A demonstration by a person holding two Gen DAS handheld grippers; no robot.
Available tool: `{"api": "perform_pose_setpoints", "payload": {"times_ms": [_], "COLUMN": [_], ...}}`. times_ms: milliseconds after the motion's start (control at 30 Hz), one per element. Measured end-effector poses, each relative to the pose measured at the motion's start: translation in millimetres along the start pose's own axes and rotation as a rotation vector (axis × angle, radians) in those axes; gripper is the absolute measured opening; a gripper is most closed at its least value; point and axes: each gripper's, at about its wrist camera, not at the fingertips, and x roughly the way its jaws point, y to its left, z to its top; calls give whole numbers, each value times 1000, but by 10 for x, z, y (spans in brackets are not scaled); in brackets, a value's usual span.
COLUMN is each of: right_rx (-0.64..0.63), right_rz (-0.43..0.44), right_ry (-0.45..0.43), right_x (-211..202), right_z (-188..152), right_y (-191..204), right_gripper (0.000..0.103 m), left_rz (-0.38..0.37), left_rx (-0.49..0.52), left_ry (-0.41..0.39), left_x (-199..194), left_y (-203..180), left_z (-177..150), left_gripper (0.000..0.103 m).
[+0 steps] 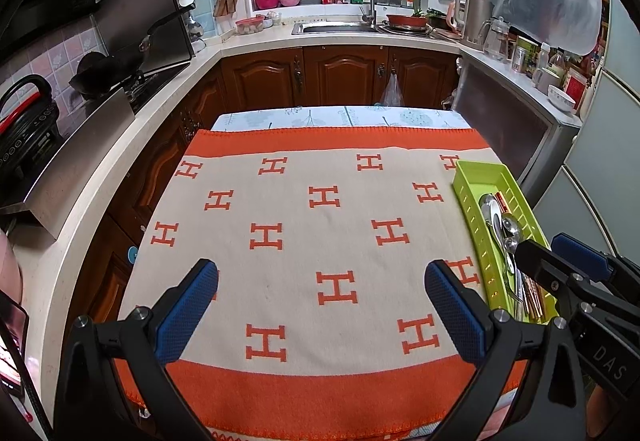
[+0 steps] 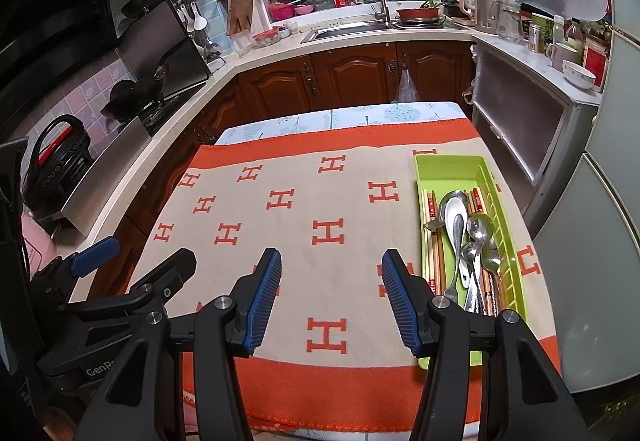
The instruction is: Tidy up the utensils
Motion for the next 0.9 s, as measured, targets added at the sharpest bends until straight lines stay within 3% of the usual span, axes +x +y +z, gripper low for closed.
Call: {"api": "perform_pose_setpoints", "payload": {"times_ms": [900], "right_rx": [2], "right_rz": [1], "right_ry": [4], "right_x": [2], "right_z": [3], "right_y": [-10], "right_gripper": [53], "left_rz": [-7], "left_rx": [14], "left_ry": [16], "left_x": [41], "left_y": [5], "left_z": [-72], "left_gripper": [102]}}
